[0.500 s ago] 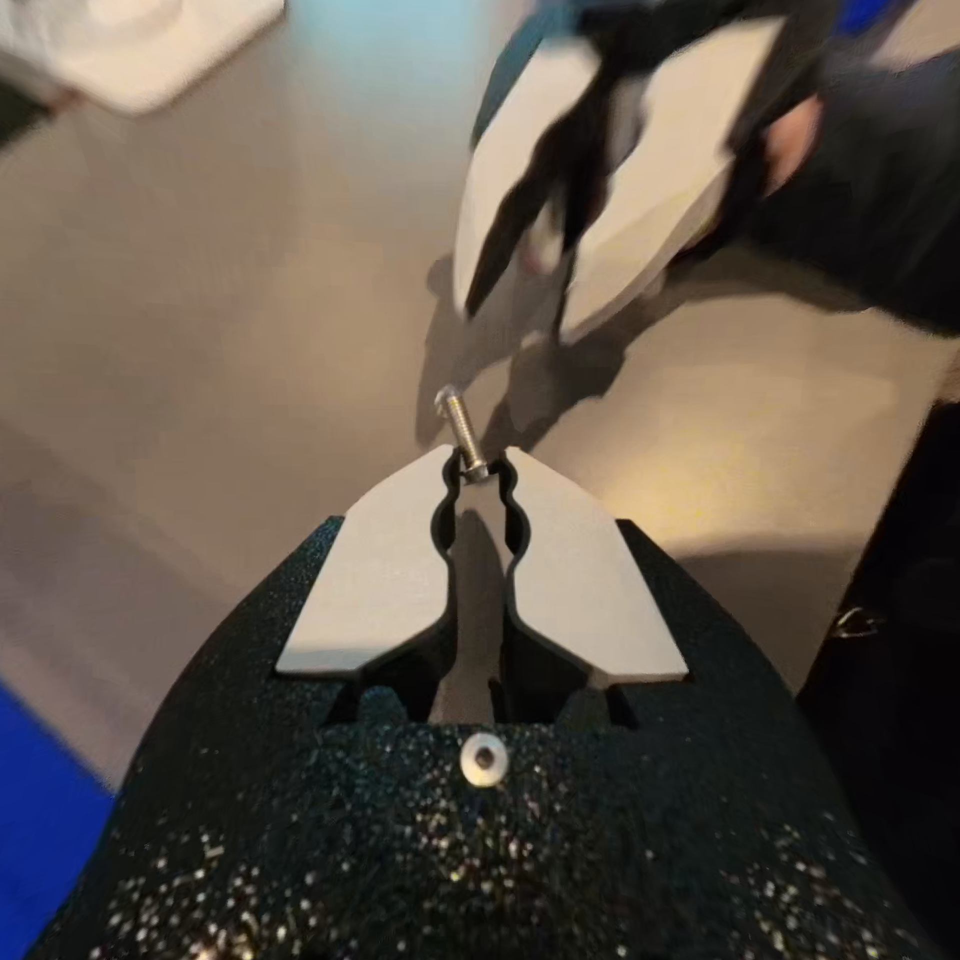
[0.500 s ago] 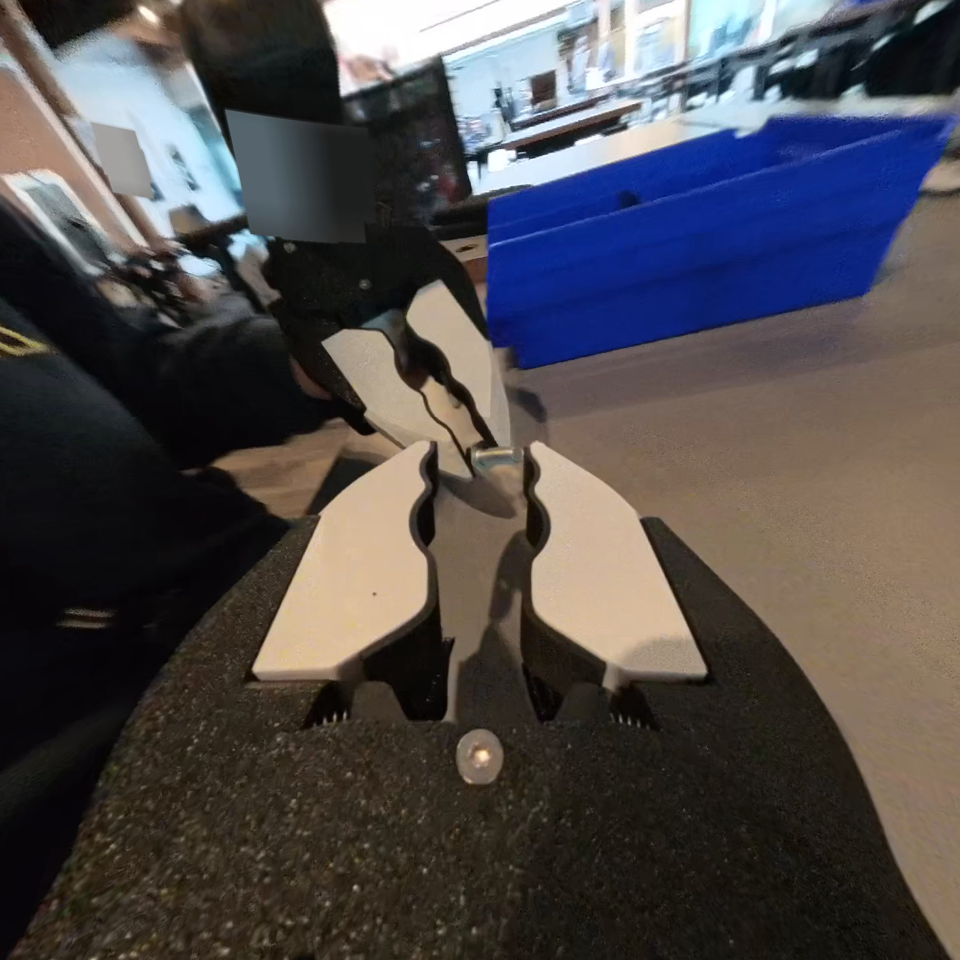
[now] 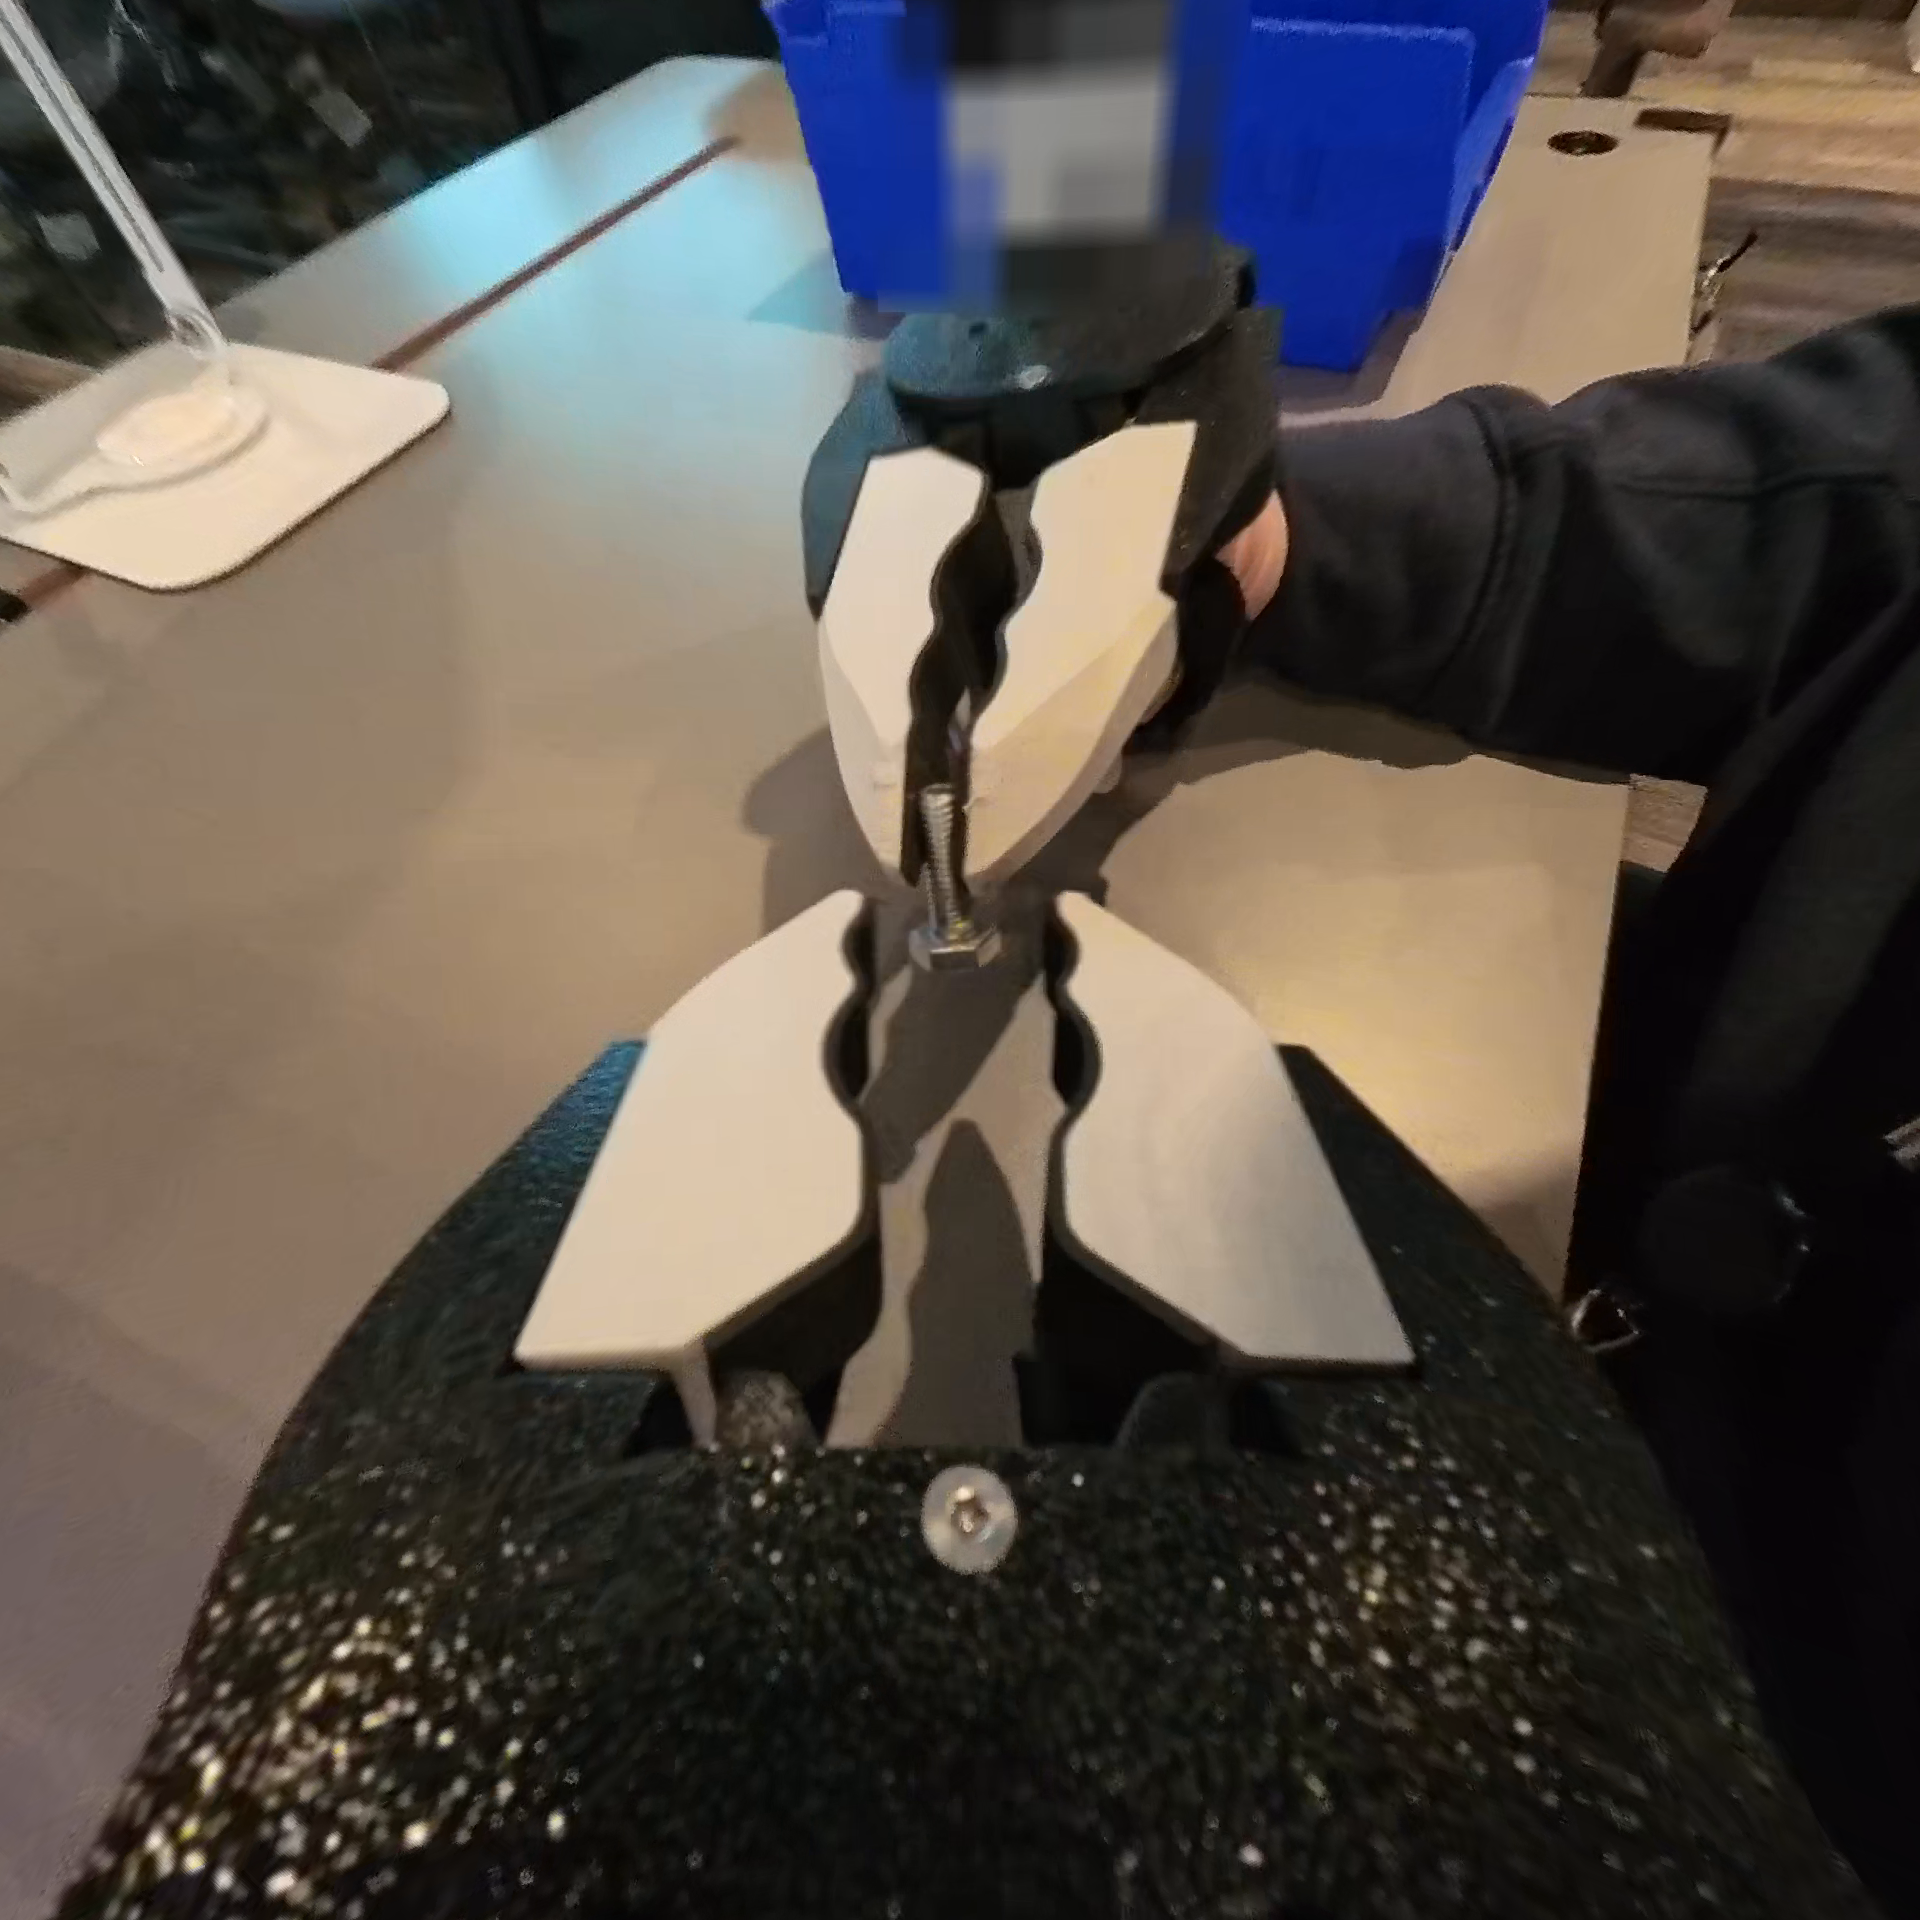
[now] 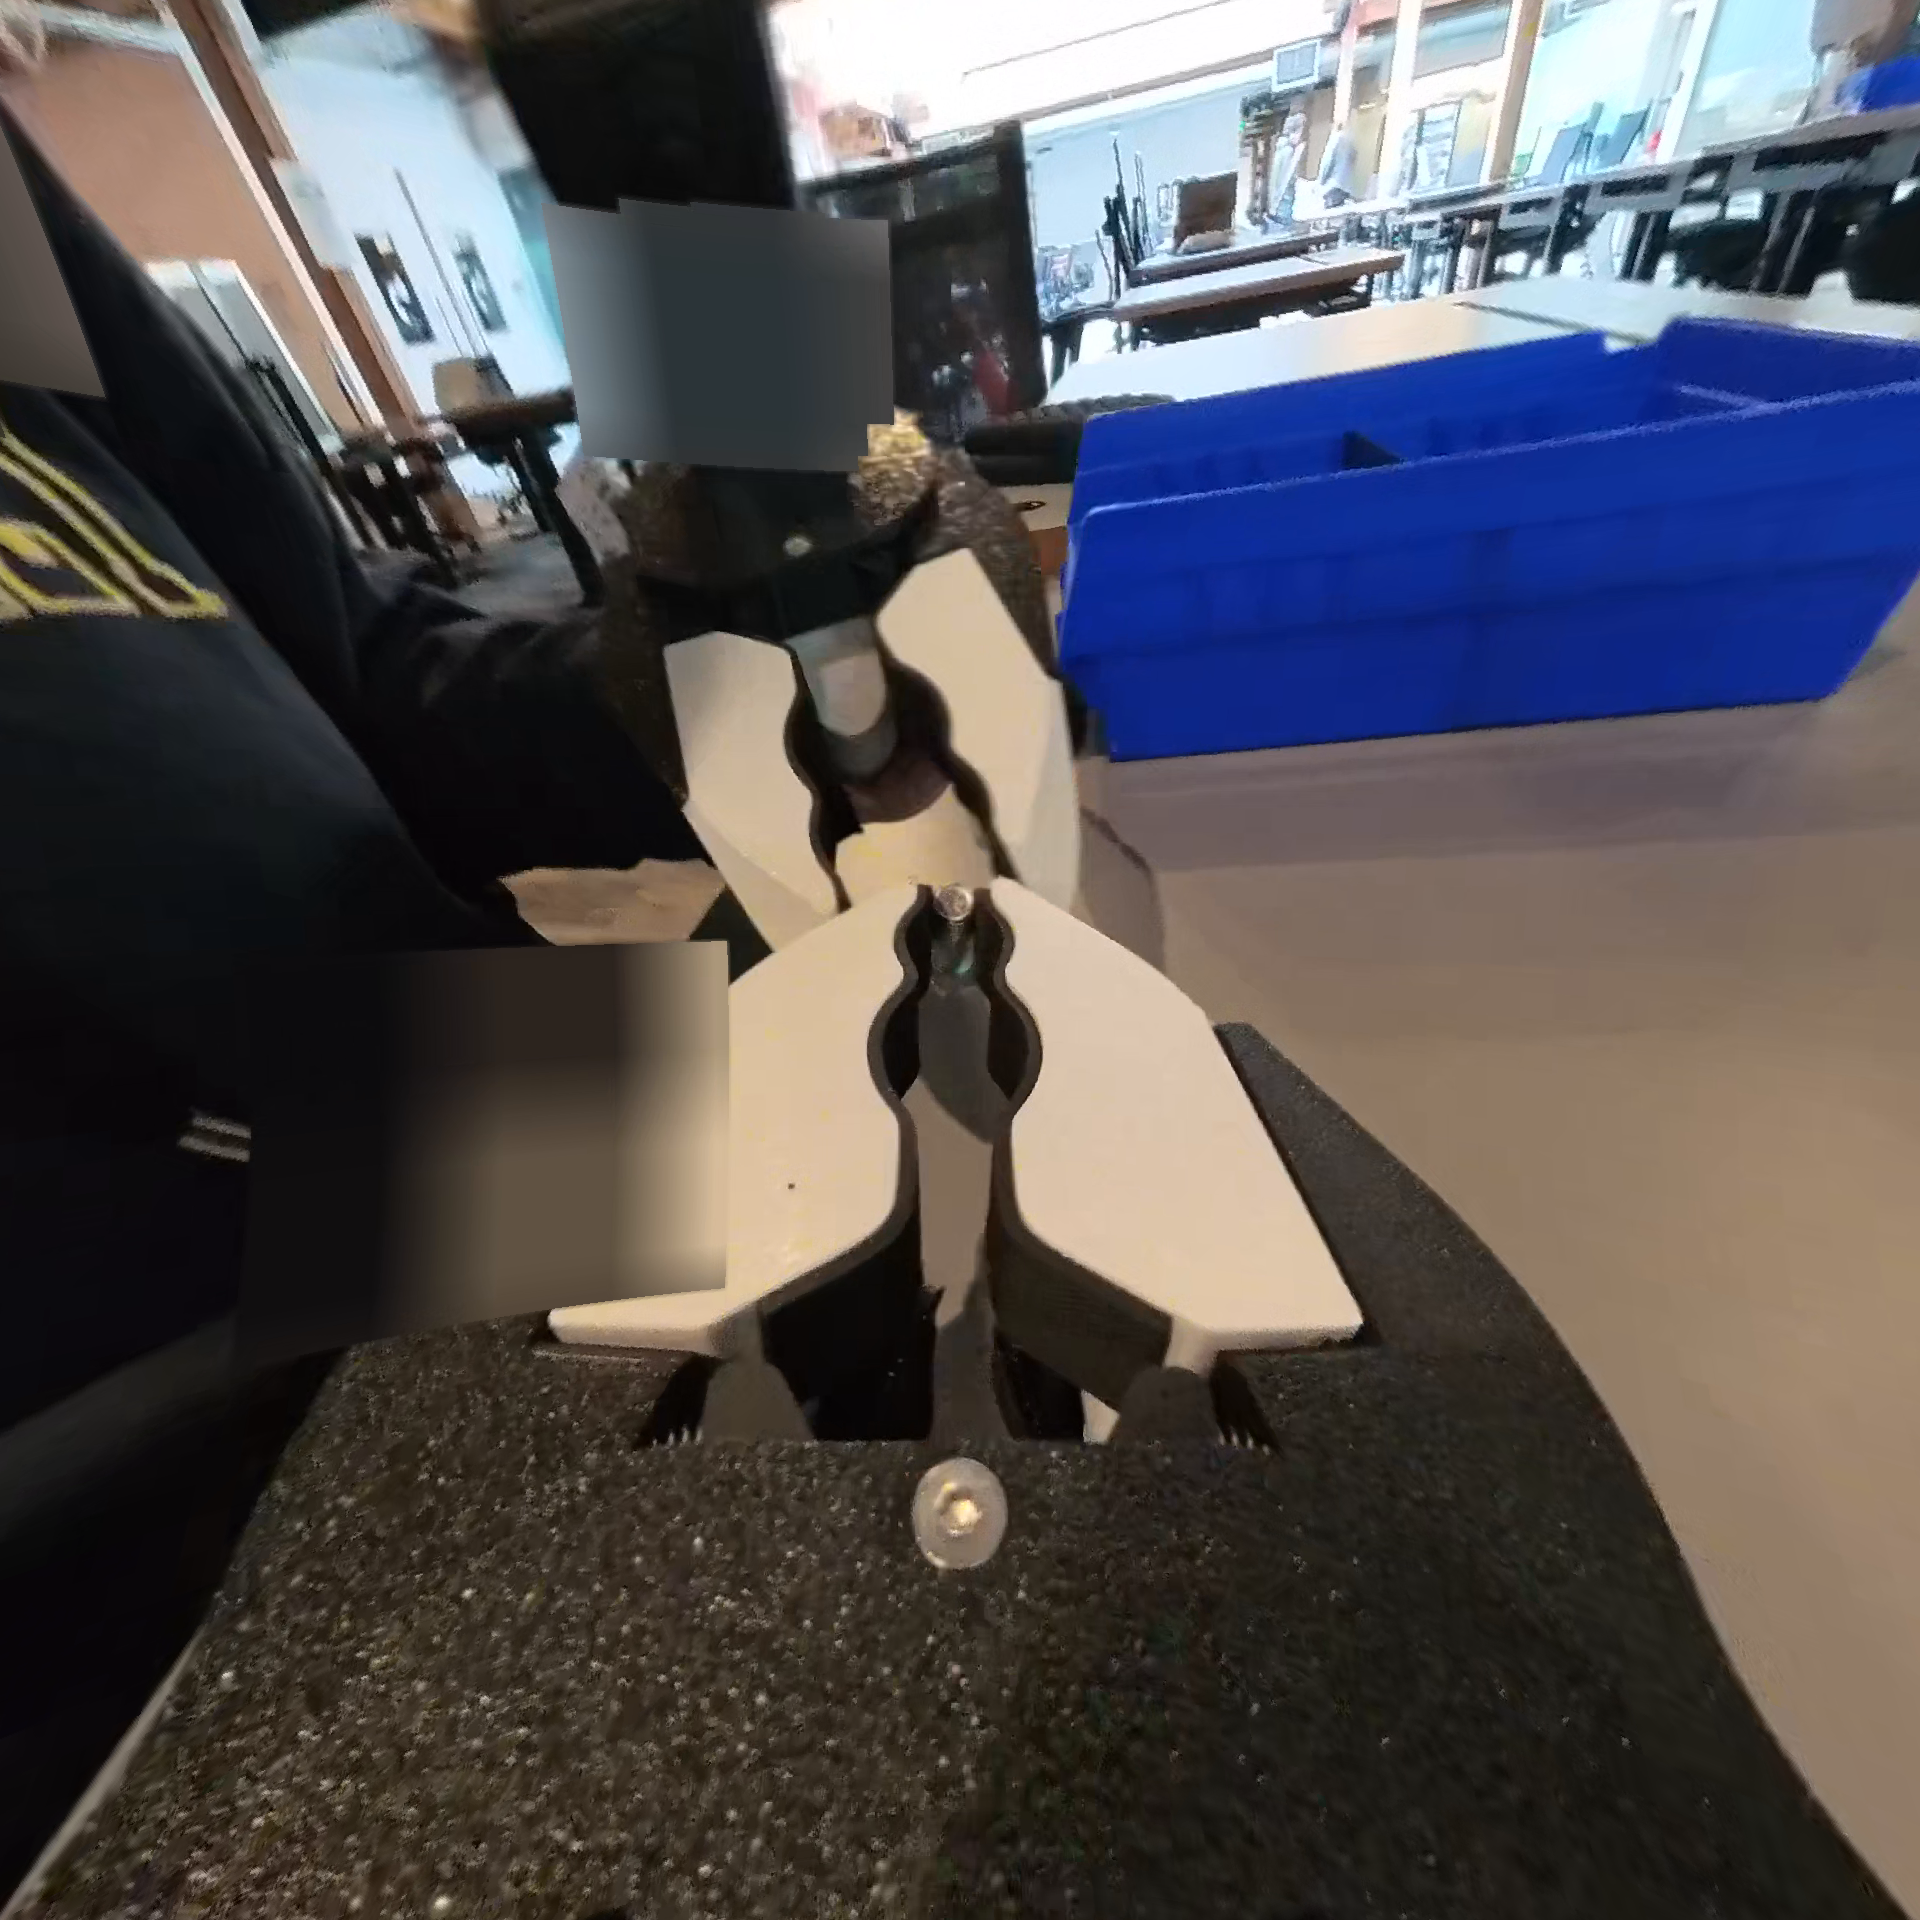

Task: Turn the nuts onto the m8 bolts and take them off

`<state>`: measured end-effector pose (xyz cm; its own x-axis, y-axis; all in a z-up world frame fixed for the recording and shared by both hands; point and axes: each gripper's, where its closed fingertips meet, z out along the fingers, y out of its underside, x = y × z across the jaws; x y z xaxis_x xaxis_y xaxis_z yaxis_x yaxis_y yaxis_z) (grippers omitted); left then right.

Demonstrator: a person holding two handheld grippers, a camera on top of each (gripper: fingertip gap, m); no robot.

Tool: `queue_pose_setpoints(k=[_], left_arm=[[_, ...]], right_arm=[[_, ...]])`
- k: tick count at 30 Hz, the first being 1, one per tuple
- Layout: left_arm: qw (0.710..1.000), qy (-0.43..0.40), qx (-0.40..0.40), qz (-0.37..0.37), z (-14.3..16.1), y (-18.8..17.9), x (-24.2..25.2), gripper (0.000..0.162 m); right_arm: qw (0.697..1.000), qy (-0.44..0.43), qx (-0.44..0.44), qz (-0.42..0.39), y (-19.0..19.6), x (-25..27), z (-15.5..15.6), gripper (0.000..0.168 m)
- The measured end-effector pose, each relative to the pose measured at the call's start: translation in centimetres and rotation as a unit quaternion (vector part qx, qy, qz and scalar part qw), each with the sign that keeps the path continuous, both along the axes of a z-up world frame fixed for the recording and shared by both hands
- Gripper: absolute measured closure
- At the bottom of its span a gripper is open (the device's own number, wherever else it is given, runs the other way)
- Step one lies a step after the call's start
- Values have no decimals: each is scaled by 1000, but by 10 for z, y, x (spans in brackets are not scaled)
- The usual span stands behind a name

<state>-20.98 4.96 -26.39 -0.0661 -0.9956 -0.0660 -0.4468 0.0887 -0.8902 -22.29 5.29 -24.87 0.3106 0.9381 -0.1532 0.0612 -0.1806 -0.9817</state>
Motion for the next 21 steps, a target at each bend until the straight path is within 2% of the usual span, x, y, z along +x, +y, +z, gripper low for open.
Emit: queue_pose_setpoints(k=[2,4,11,21], left_arm=[[1000,17,-19,-5,-5,-1,-1,117],[999,26,-30,-13,-8,-2,-2,116],[998,50,-17,-39,-13,-11,0,131],[989,66,-60,-121,-11,-34,-6,135]], right_arm=[[1000,-4,25,4,-3,0,3,161],[999,-7,41,10,-6,0,4,161],[996,-25,73,35,-15,-5,3,161],[993,-15,76,84,-29,-8,7,161]])
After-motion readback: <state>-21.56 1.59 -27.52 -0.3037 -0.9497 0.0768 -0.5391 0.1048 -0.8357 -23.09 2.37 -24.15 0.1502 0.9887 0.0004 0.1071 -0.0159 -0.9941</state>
